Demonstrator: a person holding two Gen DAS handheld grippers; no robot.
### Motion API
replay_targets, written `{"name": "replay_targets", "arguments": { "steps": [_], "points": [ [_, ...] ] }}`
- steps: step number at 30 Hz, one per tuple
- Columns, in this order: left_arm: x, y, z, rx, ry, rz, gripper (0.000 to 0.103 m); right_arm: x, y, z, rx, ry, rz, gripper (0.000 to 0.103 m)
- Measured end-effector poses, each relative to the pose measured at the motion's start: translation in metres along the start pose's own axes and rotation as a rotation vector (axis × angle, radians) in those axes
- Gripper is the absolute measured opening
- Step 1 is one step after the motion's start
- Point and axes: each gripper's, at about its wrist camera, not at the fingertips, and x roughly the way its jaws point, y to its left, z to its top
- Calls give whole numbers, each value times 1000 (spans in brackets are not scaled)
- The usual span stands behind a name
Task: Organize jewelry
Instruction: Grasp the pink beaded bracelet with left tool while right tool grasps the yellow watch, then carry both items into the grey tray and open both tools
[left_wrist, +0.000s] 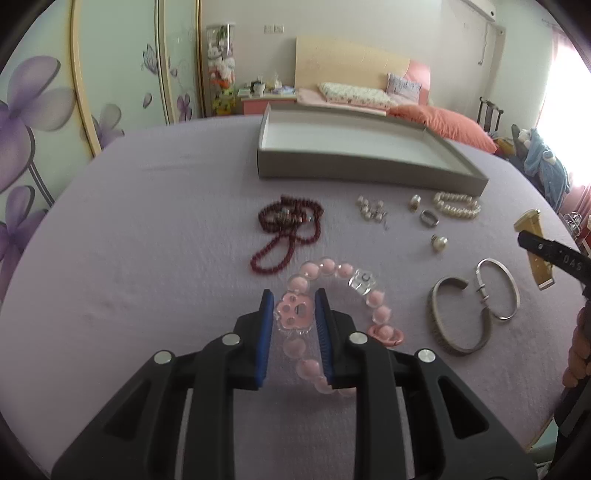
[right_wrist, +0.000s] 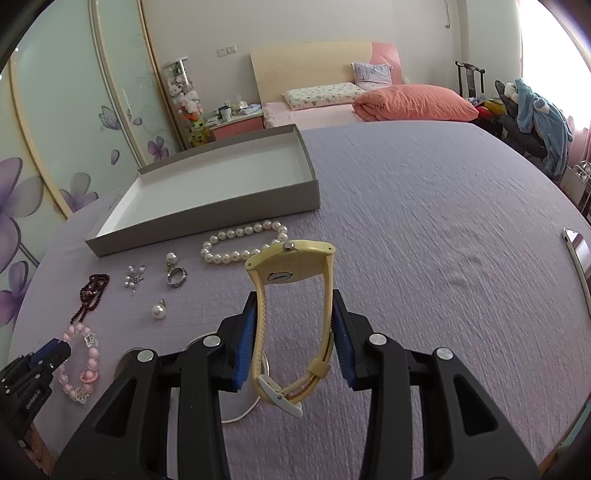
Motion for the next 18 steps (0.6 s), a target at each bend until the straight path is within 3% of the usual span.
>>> {"name": "replay_targets", "arguments": {
  "steps": [18],
  "points": [
    [-71, -12, 49, 45, -183, -29, 23, -37, 23, 15, -101, -107, 56, 39]
  ]
}}
